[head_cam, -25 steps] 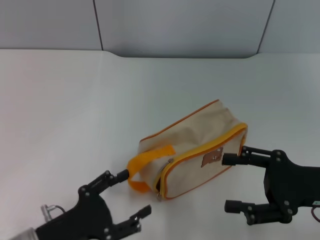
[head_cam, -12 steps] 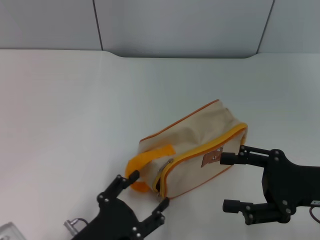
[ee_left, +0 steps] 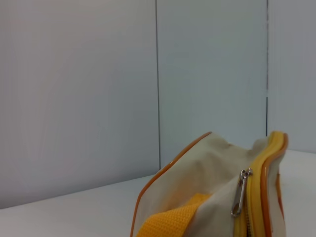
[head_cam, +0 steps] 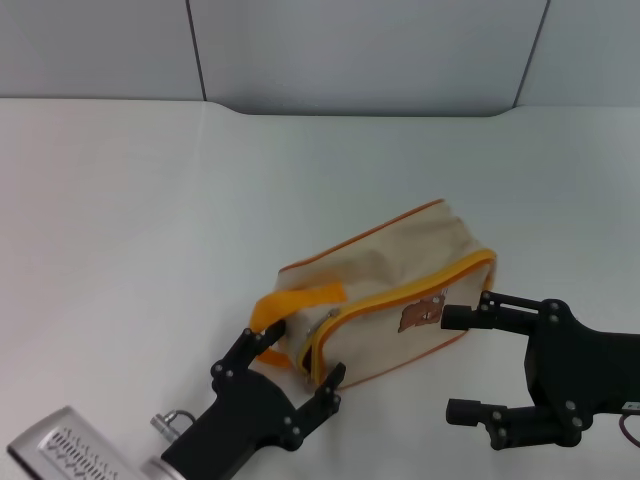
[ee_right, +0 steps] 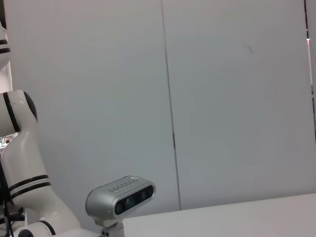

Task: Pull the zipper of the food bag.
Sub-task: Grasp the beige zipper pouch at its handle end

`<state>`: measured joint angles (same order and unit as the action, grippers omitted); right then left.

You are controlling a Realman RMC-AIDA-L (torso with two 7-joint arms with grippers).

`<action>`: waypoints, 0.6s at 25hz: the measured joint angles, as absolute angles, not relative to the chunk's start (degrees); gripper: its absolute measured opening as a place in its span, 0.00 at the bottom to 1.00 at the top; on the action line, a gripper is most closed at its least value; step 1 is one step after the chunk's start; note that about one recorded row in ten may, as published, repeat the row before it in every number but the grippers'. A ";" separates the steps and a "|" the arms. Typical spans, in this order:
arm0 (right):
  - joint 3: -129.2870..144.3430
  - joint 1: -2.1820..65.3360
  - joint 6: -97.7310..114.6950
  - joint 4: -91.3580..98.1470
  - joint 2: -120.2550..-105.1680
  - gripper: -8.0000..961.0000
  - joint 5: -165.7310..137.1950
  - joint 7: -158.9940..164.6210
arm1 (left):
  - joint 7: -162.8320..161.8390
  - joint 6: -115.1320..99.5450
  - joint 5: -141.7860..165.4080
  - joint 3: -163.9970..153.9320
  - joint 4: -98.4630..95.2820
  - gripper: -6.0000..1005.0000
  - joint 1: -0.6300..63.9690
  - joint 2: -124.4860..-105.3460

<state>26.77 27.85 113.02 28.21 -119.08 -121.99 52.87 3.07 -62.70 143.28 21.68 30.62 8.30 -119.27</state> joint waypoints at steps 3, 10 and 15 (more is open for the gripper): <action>26.73 27.82 113.03 28.21 -119.09 0.87 -121.99 52.87 | 3.02 -61.92 142.18 21.49 30.93 0.79 9.06 -119.27; 26.72 27.92 112.30 28.21 -119.09 0.87 -122.00 52.86 | -0.92 -62.09 141.39 20.23 30.07 0.79 11.51 -119.27; 26.72 27.93 112.27 28.21 -119.09 0.87 -121.99 52.86 | -1.66 -62.25 141.42 19.57 29.16 0.65 13.02 -119.26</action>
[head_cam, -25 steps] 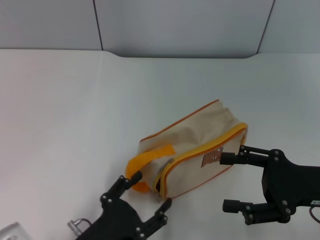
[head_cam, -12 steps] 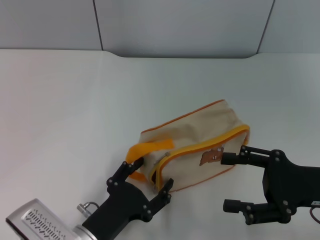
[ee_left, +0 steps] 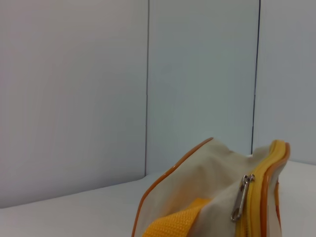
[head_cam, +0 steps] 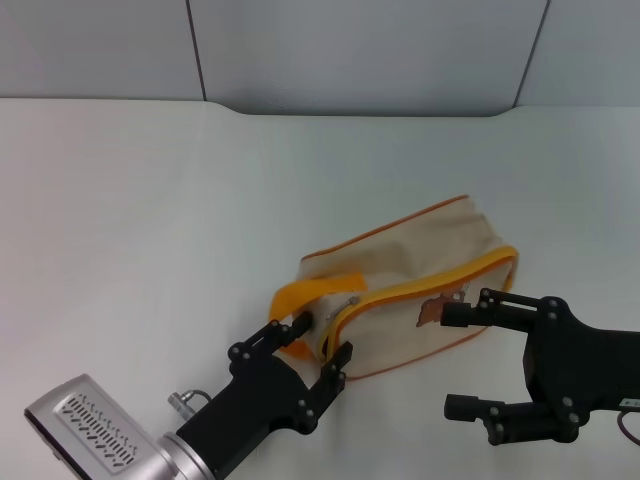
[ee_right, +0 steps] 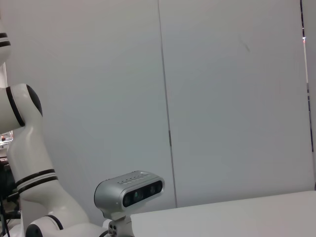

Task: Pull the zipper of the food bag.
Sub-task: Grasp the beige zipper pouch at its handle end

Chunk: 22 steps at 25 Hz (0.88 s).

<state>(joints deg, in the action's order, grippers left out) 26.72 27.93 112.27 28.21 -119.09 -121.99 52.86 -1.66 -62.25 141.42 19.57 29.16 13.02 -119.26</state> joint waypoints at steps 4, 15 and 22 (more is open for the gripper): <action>26.72 27.82 112.24 28.21 -119.09 0.87 -121.99 52.86 | -1.71 -61.84 141.42 19.51 29.10 0.56 13.76 -119.26; 26.72 27.21 112.31 28.21 -119.09 0.87 -121.53 52.86 | -2.08 -61.64 141.42 18.77 29.08 0.40 15.16 -119.26; 26.50 27.21 112.51 28.21 -119.09 0.87 -121.47 52.78 | -2.08 -61.79 141.41 18.49 29.02 0.34 15.50 -119.26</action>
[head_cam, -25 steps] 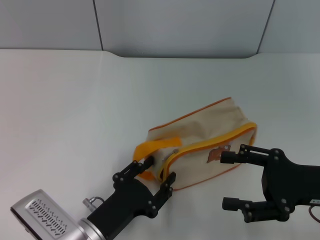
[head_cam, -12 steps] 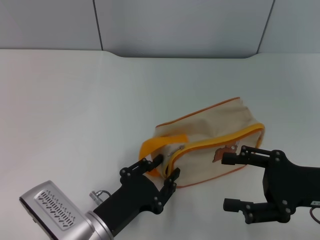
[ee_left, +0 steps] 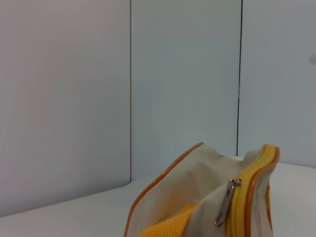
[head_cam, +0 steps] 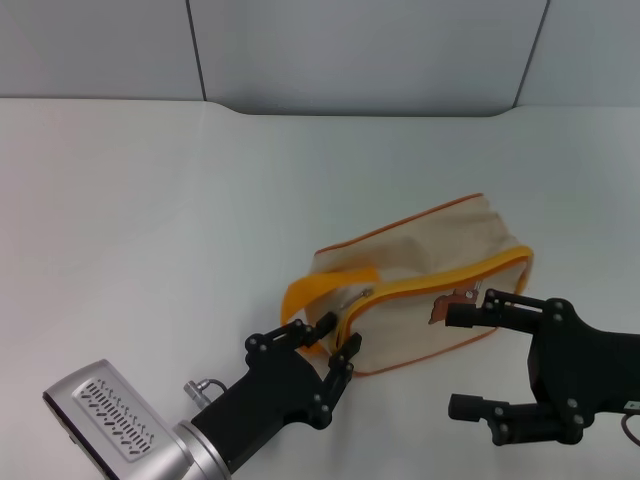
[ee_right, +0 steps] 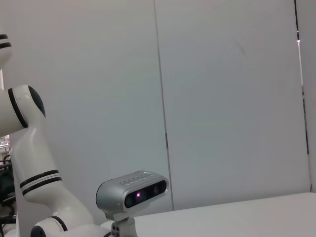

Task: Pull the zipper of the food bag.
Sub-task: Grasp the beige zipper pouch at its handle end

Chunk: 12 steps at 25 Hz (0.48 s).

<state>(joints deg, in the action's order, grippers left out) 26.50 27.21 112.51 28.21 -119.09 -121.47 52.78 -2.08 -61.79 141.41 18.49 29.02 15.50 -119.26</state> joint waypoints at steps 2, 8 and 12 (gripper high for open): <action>26.21 27.22 112.56 28.21 -119.09 0.87 -121.46 52.61 | -2.11 -61.99 141.41 18.37 29.02 0.33 15.63 -119.27; 25.87 27.17 112.69 28.21 -119.09 0.87 -121.46 52.55 | -2.16 -62.23 141.42 18.36 29.22 0.27 15.88 -119.27; 25.36 26.75 112.71 28.21 -119.09 0.87 -121.38 52.48 | -2.16 -62.53 141.41 18.42 29.24 0.22 15.90 -119.27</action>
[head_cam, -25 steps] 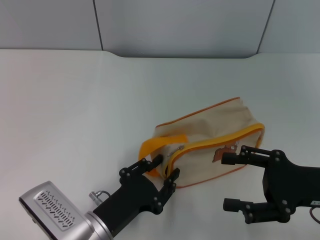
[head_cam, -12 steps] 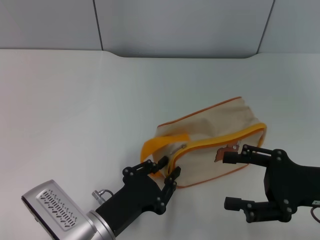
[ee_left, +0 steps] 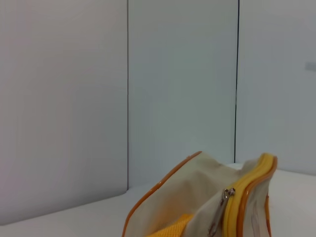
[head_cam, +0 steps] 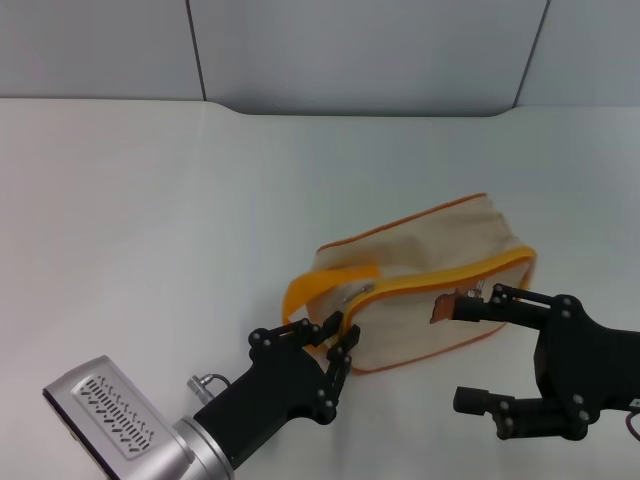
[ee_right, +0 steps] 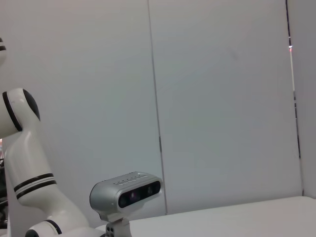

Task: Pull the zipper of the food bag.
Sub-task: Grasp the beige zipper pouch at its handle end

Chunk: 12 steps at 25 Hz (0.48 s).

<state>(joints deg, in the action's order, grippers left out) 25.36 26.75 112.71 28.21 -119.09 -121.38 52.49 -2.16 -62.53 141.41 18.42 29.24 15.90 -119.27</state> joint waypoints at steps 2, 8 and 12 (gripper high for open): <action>25.36 26.62 112.73 28.21 -119.09 0.87 -121.12 52.44 | -2.16 -63.06 141.41 18.46 29.11 0.19 15.91 -119.27; 25.40 26.17 112.82 28.34 -119.09 0.87 -120.73 52.40 | -2.16 -63.48 141.41 18.65 29.04 0.13 15.85 -119.27; 25.40 25.66 112.90 28.45 -119.09 0.87 -119.97 52.39 | -2.05 -65.84 141.39 18.72 29.01 0.13 15.41 -119.27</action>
